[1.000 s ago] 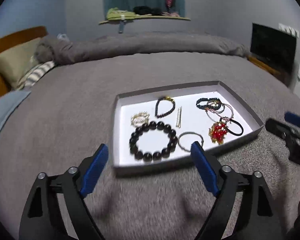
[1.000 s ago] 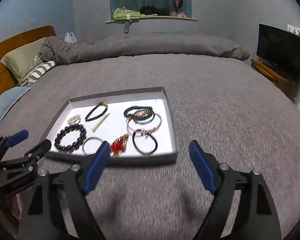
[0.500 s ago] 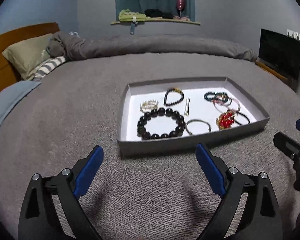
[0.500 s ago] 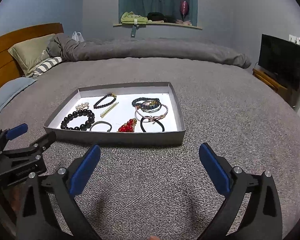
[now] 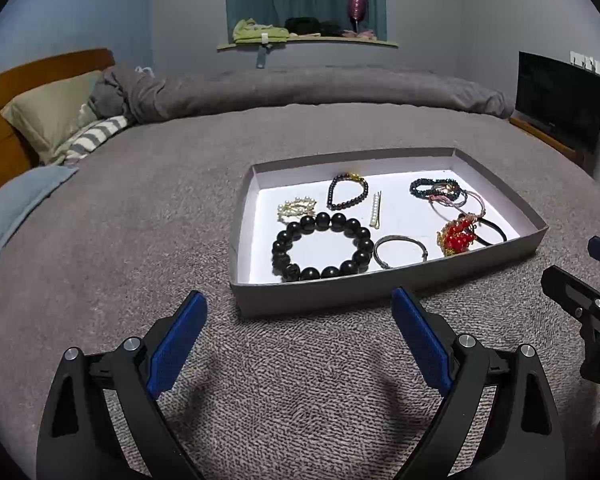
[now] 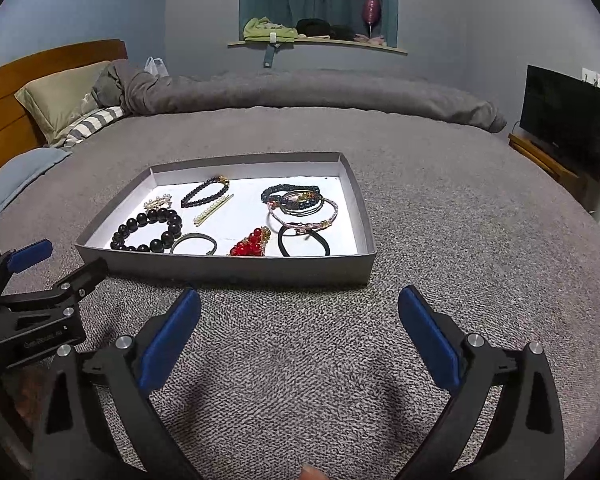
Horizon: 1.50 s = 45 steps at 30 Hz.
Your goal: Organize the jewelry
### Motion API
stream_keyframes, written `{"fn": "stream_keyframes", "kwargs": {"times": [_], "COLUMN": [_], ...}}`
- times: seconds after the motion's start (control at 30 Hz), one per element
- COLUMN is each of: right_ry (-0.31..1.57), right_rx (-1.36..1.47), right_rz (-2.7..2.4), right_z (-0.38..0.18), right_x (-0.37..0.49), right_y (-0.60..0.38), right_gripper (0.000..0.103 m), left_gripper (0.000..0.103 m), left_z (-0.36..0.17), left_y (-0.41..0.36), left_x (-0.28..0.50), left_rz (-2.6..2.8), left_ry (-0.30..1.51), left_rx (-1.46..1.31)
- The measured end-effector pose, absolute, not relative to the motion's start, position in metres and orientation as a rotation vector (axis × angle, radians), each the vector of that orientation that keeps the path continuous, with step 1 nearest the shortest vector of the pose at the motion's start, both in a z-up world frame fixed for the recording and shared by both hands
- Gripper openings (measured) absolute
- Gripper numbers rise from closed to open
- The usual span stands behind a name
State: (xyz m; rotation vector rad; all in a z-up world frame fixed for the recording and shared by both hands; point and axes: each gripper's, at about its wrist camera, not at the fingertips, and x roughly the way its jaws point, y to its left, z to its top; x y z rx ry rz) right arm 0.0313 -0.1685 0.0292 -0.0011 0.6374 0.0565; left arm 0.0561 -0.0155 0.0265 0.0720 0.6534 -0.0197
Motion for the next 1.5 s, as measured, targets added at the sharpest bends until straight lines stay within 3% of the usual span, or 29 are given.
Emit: {"fn": "stream_keyframes", "kwargs": {"times": [1.5], "right_ry": [0.638], "right_rx": [0.002], "right_rz": [0.049], "right_z": [0.0244], "right_x": [0.0302], "right_y": [-0.1717], "right_gripper": [0.097], "left_gripper": [0.095], "left_z": [0.0242], "left_y": [-0.0159], "left_x": [0.0540], "left_rz": [-0.025], "left_ry": [0.648], "left_rx": [0.085]}}
